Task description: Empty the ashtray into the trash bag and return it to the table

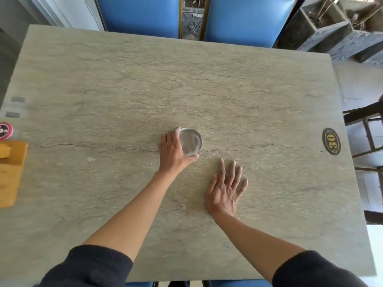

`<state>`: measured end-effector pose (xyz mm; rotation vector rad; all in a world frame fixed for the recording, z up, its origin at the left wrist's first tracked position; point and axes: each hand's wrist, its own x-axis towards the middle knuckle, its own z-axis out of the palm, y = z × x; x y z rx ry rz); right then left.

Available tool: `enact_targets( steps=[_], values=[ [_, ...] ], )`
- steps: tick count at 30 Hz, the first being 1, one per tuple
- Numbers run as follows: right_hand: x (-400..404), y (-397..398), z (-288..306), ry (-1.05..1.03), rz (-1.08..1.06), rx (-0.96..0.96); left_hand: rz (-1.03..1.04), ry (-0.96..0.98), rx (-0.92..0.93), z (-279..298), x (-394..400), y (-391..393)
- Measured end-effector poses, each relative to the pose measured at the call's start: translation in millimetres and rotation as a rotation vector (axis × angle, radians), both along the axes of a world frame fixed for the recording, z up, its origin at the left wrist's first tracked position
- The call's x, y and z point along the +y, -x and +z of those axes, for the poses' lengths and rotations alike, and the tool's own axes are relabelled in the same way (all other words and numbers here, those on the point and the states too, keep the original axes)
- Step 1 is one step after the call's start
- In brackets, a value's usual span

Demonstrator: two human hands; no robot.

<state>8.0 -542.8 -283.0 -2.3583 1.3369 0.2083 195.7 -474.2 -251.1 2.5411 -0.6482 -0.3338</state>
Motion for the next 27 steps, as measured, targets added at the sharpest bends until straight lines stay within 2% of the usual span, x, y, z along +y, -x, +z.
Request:
enact_targets(
  steps=[7,13,27],
  values=[
    [0.0,-0.7,2.0,-0.006,-0.005,-0.009,0.025,-0.004,0.009,-1.7,-7.6,-8.0],
    [-0.2,-0.6,1.6,-0.005,-0.007,-0.01,0.088,0.112,-0.03,-12.0,8.5,5.9],
    [0.6,-0.4,-0.9,0.044,0.013,-0.042,0.141,0.162,-0.056,-13.0,9.4,18.5]
  ],
)
